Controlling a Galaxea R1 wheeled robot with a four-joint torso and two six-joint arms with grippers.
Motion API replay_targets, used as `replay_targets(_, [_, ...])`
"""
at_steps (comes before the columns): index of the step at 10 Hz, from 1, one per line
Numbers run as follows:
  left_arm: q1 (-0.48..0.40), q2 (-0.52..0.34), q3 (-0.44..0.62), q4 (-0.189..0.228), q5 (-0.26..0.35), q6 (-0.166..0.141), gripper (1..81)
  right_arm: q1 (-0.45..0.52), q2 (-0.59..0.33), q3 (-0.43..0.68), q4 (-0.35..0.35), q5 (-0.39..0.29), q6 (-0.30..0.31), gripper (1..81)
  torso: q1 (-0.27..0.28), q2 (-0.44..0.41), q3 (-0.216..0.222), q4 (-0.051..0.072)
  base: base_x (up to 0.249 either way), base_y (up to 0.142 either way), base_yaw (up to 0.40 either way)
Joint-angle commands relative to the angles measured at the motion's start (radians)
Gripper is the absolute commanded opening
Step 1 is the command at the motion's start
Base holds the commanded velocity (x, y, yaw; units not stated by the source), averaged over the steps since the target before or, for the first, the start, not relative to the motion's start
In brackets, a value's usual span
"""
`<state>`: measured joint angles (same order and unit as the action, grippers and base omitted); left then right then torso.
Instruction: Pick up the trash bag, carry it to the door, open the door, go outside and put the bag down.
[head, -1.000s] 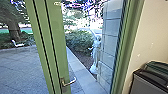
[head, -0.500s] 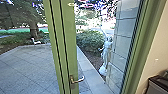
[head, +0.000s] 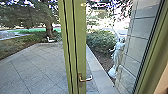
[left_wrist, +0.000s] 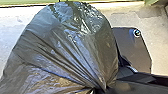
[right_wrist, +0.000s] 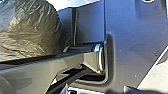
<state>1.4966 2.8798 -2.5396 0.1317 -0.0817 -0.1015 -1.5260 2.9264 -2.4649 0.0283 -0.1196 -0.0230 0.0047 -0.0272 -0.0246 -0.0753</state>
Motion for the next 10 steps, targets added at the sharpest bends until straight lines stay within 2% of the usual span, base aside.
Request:
replay_targets(1, [-0.052, 0.001, -0.010, 0.008, 0.043, 0.005, 1.0, 0.051, 0.001, 0.009, -0.004, -0.060, -0.002, 81.1, 0.000, 0.000, 0.000, 0.000, 0.000, 0.000, 0.319])
replay_targets(10, [-0.052, 0.009, -0.024, 0.012, 0.045, 0.006, 1.0, 0.048, 0.007, 0.005, -0.005, -0.060, -0.003, 81.1, 0.000, 0.000, 0.000, 0.000, 0.000, 0.000, 0.297])
